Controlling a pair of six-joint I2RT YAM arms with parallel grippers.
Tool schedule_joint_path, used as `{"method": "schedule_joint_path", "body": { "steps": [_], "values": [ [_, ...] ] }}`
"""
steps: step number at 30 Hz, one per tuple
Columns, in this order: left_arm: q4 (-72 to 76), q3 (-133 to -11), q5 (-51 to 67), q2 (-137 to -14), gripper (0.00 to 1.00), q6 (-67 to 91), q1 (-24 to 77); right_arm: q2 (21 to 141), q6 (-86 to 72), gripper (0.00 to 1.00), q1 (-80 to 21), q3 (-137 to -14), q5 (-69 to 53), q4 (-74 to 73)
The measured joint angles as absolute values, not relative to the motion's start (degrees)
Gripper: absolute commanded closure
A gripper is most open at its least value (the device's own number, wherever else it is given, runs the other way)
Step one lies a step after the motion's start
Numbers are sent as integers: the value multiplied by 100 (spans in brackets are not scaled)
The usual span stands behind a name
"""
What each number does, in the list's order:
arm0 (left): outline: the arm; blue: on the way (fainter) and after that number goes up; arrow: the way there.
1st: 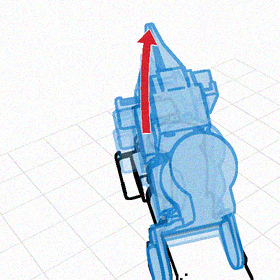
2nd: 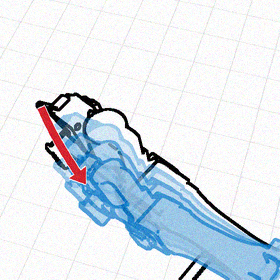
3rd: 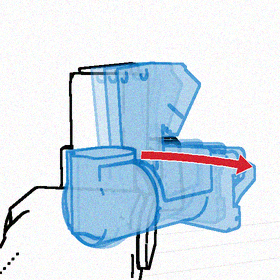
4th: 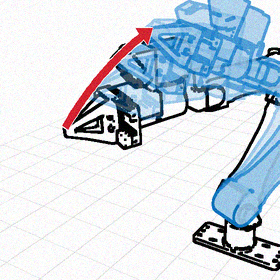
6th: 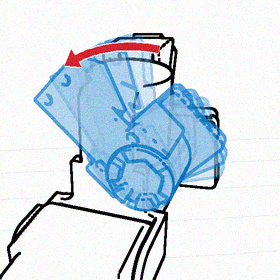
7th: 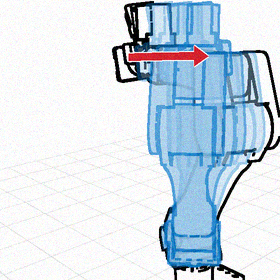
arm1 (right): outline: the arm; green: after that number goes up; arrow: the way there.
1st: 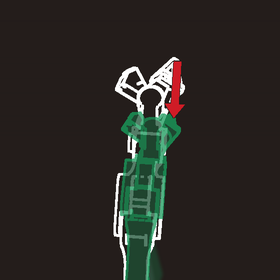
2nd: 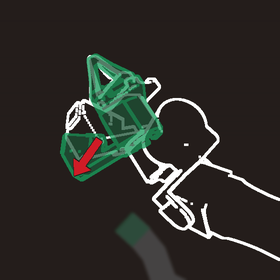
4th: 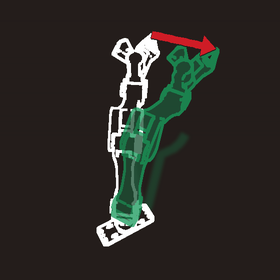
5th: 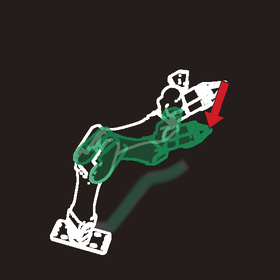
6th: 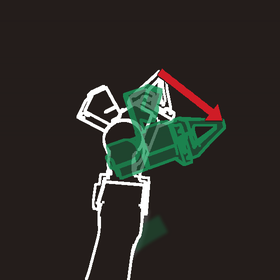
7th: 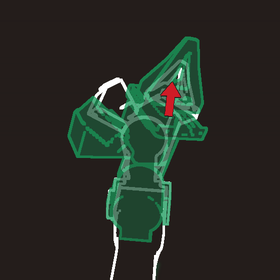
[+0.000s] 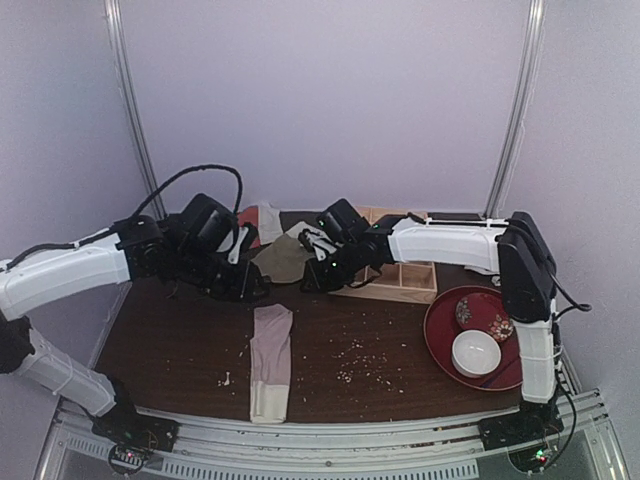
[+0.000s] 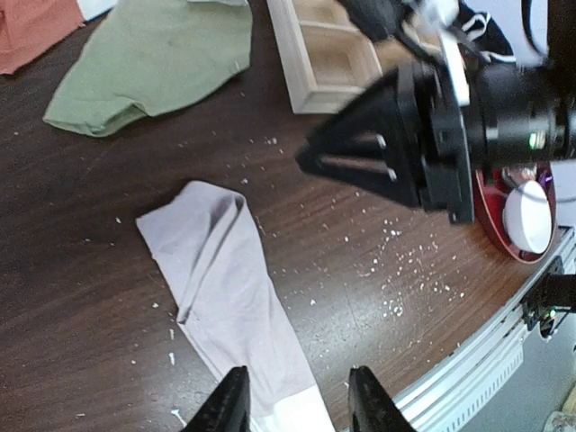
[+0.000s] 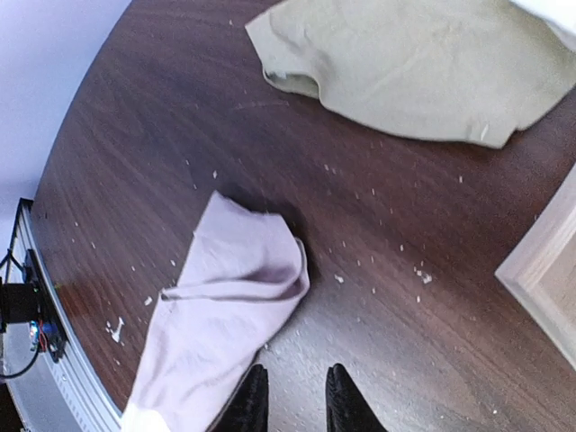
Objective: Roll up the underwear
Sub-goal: Smooth out the underwear at the center of the board, then adjust the underwear at the center of the board.
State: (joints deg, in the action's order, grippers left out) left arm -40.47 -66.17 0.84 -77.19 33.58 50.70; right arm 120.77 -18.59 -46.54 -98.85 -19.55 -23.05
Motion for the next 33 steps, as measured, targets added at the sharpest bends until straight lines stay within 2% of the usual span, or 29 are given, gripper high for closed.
{"method": "schedule_joint_path", "body": {
  "steps": [7,12,18,20,23,33],
  "values": [
    [-3885,-5970,416,-7393,52,3791,4495,11050,-1815,74,-4801,-7944,-1577,-1988],
    [-3557,-5360,834,-7819,52,4230,4495,10396,-1520,75,-5231,-7397,-1081,-1892],
    [-3111,-4886,1162,-8361,52,4615,4495,10018,-1039,75,-5870,-6952,-517,-1636],
    [-2985,-4893,1223,-8464,55,4635,4495,10007,-902,75,-6005,-6877,-399,-1625],
    [-2842,-4984,1282,-8600,62,4613,4495,10009,-764,75,-6121,-6897,-274,-1653],
    [-2300,-5590,1461,-9373,67,4377,4493,10169,-727,76,-6248,-7185,-132,-1743]
  ]
}}
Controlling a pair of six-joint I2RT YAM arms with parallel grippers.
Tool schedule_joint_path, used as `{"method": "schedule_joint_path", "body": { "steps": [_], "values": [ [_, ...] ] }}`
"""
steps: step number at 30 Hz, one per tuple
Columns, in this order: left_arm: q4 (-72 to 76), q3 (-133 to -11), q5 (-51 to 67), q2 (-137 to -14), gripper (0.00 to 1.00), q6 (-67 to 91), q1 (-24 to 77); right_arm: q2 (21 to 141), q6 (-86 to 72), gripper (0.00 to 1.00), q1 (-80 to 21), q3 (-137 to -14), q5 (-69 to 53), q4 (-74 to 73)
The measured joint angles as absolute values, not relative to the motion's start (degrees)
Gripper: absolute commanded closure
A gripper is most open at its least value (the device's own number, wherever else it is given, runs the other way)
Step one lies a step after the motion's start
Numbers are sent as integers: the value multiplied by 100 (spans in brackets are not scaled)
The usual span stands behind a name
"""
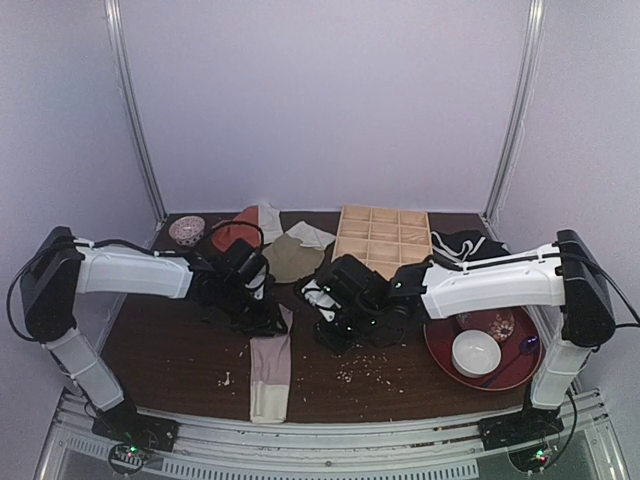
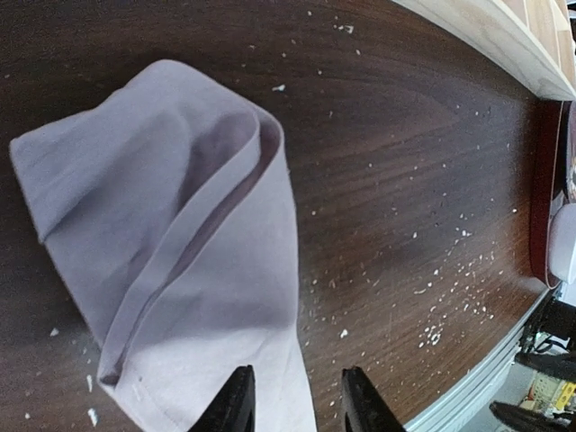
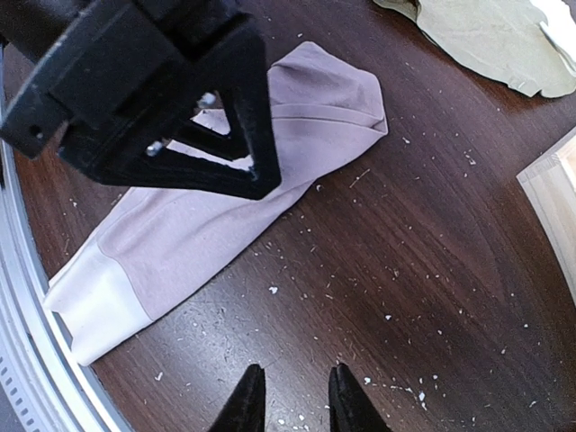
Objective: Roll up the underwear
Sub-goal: Adjust the underwear at the center of the board.
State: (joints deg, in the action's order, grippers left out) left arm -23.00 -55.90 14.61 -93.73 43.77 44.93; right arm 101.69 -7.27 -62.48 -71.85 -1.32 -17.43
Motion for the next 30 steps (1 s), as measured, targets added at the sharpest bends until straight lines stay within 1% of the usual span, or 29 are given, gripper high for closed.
{"method": "schedule_joint_path", "body": {
  "steps": [2,5,9,18,25,28,30],
  "values": [
    [-2189,-5675,1538,-9620,67,4327,4495,10210,-729,76,-6274,-7207,-123,-1776],
    [-2115,-5782,1568,-9946,73,4278,4493,10259,-731,77,-6285,-7216,-121,-1820],
    [-2119,-5992,1487,-10394,74,4165,4486,10267,-744,79,-6285,-7218,-121,-1874],
    [-2119,-6558,1385,-10879,74,3763,4182,10289,-738,80,-6337,-7227,-110,-1887],
    [-1896,-7008,1673,-11308,73,3295,3896,10536,-550,82,-6453,-7400,-60,-1785],
    [-1903,-7175,1739,-11421,71,3122,3811,10549,-301,79,-6519,-7400,-36,-1619],
    [-1957,-7227,1763,-11434,66,3041,3780,10549,-89,77,-6587,-7358,-12,-1382]
  ]
}}
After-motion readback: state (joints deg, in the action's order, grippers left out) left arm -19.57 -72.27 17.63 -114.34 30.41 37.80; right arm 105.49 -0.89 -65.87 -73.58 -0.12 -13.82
